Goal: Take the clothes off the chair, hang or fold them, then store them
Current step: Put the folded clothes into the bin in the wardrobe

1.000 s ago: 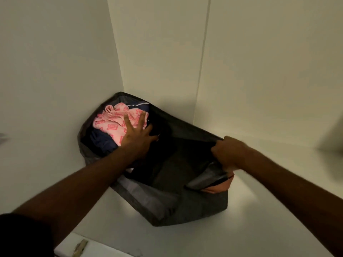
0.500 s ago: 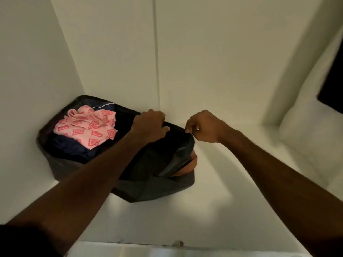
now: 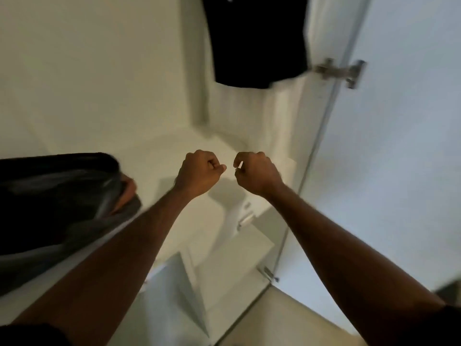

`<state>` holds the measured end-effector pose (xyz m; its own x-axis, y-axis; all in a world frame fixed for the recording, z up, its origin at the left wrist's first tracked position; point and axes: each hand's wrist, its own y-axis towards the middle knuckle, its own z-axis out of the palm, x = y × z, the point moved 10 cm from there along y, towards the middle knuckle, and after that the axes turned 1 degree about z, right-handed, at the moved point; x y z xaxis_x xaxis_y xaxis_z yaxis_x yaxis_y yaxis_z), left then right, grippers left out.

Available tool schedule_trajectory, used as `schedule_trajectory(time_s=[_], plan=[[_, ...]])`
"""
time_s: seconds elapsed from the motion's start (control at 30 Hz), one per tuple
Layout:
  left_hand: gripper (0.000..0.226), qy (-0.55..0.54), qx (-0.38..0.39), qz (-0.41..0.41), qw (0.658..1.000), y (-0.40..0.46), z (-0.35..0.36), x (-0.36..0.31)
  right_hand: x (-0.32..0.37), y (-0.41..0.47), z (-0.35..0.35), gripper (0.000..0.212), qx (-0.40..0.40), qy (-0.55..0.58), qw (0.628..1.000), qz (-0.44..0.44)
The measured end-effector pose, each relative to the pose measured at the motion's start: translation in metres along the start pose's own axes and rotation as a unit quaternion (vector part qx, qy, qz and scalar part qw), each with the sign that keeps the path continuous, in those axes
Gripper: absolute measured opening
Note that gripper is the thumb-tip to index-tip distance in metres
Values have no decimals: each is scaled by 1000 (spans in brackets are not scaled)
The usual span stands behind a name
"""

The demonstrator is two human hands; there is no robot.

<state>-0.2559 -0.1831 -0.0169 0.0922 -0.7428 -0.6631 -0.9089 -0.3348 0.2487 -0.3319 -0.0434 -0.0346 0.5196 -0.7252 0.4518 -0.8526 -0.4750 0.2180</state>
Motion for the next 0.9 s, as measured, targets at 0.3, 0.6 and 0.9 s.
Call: schedule_trajectory(time_s=[0.3,0.6,0.9], plan=[[22,-53,230,165,958,-120,279,-224,-280,-251,-120,18,-81,-43,952,291],[30,-82,407,290,862,-320,509,-443,-488,-552,-224,25,-141,-32,839,525],[24,-141,508,270,806,-432,658,-590,-615,-727,-311,21,-221,-6,746,628]])
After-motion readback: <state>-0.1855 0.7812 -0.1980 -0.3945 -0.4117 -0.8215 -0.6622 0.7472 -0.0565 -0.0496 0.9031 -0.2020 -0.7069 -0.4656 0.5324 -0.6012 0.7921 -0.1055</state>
